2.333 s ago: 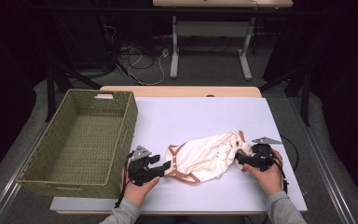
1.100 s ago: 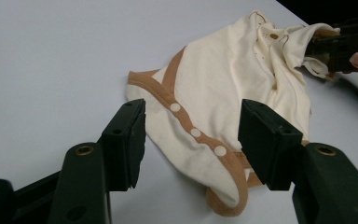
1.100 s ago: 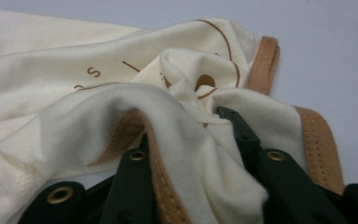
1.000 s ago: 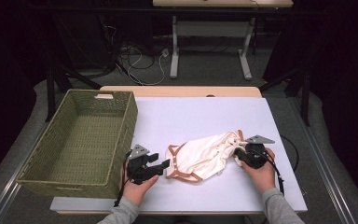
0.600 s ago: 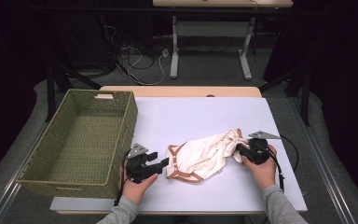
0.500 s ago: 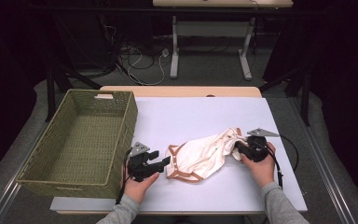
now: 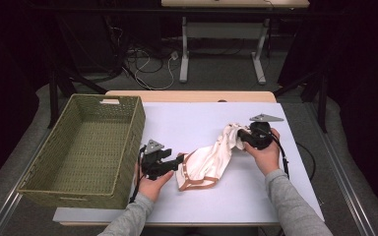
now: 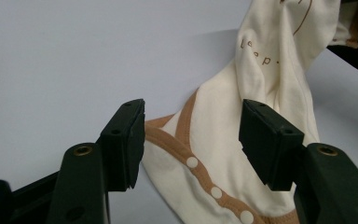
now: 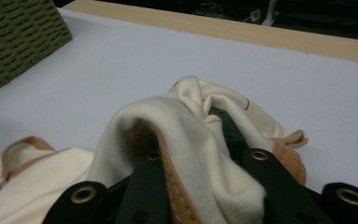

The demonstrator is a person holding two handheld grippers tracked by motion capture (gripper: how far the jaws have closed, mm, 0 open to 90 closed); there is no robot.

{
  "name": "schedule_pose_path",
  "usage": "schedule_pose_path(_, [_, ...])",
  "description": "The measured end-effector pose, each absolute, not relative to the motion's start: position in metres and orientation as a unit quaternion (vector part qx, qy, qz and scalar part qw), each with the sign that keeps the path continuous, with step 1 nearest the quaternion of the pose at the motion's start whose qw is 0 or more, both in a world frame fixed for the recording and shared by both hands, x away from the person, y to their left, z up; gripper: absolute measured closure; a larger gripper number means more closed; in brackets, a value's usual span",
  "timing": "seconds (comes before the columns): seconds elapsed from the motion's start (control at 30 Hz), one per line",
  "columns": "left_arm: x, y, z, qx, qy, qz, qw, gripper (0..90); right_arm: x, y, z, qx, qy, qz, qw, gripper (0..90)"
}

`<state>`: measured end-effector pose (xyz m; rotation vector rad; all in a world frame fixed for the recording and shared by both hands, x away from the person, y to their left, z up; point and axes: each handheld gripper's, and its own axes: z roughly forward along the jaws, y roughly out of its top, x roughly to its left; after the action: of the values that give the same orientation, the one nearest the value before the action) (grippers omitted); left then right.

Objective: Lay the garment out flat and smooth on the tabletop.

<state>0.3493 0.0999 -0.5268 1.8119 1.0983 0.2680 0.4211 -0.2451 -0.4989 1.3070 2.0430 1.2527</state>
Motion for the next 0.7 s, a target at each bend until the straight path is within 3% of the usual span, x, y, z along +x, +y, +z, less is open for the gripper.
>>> schedule_pose_path(0.5, [0.364, 0.098, -0.527, 0.733, 0.454, 0.119, 0.491, 40.9, 0.459, -0.203, -0.461, 0.434, 0.747, 0.456, 0.214, 78.7])
schedule_pose_path(0.7, [0.362, 0.100, -0.528, 0.735, 0.453, 0.121, 0.490, 40.9, 0.469, -0.197, -0.468, 0.445, 0.755, 0.430, 0.215, 78.3])
